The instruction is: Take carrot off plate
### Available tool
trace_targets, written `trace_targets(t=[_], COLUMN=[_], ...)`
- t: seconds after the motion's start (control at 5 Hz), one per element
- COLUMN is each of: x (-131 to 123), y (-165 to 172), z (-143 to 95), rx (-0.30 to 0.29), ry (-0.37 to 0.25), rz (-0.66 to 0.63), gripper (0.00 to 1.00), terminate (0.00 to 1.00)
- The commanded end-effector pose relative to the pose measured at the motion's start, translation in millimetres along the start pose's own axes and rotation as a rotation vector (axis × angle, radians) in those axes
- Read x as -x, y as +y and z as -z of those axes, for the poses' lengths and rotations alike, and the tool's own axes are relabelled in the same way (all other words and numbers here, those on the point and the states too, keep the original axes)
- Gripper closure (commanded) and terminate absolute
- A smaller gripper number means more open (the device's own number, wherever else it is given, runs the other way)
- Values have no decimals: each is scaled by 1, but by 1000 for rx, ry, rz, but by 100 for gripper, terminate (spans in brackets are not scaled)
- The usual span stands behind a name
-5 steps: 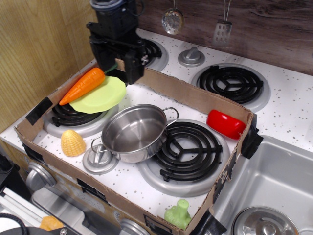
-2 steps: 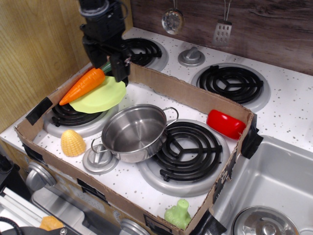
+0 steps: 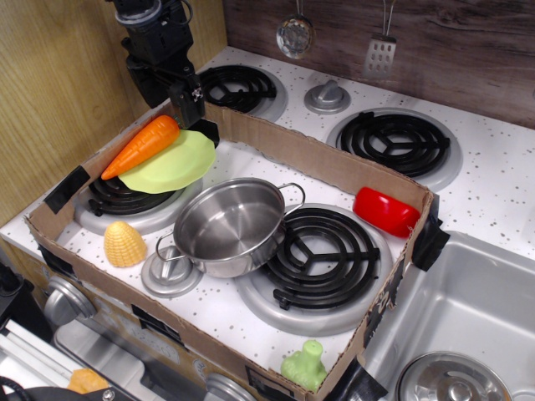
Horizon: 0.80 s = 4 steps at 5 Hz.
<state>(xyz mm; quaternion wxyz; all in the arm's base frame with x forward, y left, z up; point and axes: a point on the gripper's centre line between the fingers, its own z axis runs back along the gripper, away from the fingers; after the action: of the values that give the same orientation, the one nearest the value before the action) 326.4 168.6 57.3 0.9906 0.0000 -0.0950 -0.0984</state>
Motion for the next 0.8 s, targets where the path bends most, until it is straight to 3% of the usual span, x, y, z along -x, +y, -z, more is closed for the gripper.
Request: trace_targets(t=[0.0,0.6], x=[1,17], y=[1,-2], z=[-3,9], rx=[9,7], ry=[-42,-53], rz=[-15,-19], gripper=[0,0], terminate=[0,0])
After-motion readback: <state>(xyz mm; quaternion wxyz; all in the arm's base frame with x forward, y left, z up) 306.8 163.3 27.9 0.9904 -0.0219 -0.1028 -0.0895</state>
